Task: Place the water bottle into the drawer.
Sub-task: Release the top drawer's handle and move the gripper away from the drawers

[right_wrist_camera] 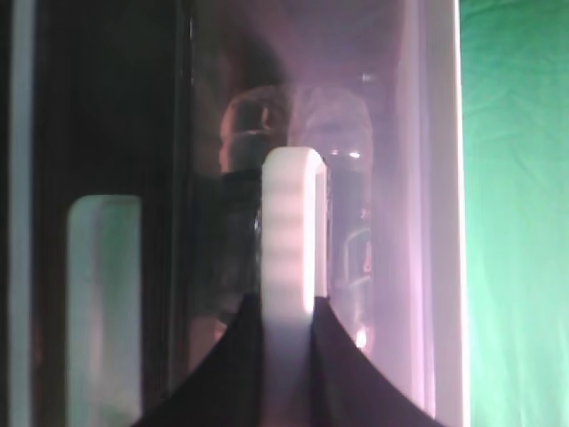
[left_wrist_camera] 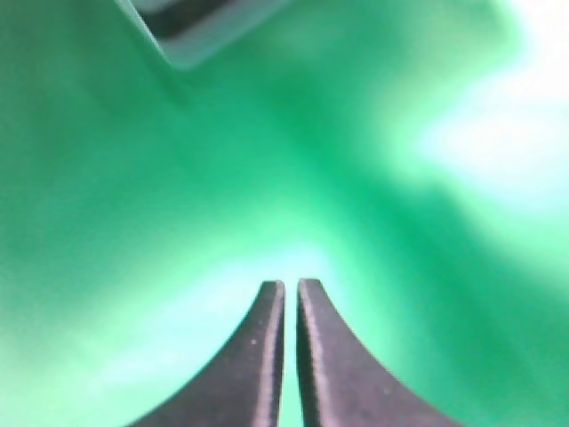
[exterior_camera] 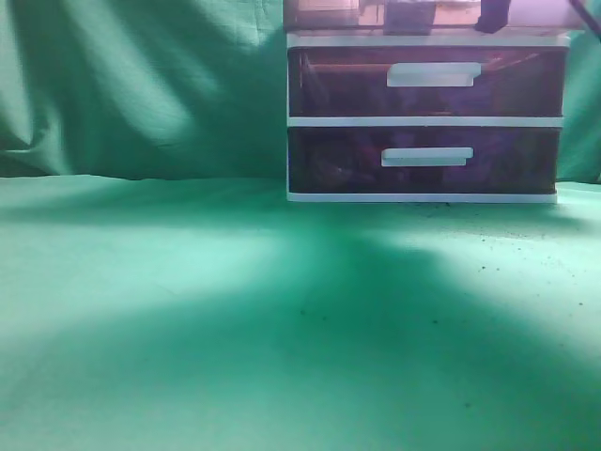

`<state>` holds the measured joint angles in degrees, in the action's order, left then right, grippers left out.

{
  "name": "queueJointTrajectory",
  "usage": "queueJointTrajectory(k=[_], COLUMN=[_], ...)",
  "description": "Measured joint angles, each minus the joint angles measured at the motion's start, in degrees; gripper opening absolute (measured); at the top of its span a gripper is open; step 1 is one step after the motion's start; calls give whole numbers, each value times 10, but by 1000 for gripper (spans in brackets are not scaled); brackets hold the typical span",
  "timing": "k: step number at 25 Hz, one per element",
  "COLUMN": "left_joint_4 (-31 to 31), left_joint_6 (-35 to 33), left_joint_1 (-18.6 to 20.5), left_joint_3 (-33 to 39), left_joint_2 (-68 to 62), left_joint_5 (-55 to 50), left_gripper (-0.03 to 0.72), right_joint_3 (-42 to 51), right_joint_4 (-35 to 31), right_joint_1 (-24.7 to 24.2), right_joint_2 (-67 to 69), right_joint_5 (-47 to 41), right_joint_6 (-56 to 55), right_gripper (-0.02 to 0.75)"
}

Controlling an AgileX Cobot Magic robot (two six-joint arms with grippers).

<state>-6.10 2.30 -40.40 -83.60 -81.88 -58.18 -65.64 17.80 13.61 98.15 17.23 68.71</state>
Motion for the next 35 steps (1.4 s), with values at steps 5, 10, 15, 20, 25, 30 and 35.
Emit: queueJointTrajectory(k=[5,10,15,20,25,30,35], left_joint_4=[43,52,56,56,56,56,56], left_joint_6=[-5,-5,-6,-6,-6,-6,-6], left_joint_1=[0,0,0,0,0,0,0], left_joint_3=[111,147,150,150,150,150,150], left_joint_2=[73,114,120,120,120,120,120], left_joint_5=[21,27,28,29,29,29,29], left_gripper=[0,0,0,0,0,0,0], right_joint_3=[-74,-99,-102,-104,-107,-107,-107], right_joint_4=[-1,3,18,26,26,29,41], right_joint_1=[-4,-5,-7,-10,-10,-23,-42], right_joint_2=[54,69,71,76,77,77,77], right_joint_5=[-15,-28,-30,-19,-20,-19,-12], right_joint_6=[1,5,5,4,1,-1,-22], right_gripper=[85,85,85,228,304,304,304])
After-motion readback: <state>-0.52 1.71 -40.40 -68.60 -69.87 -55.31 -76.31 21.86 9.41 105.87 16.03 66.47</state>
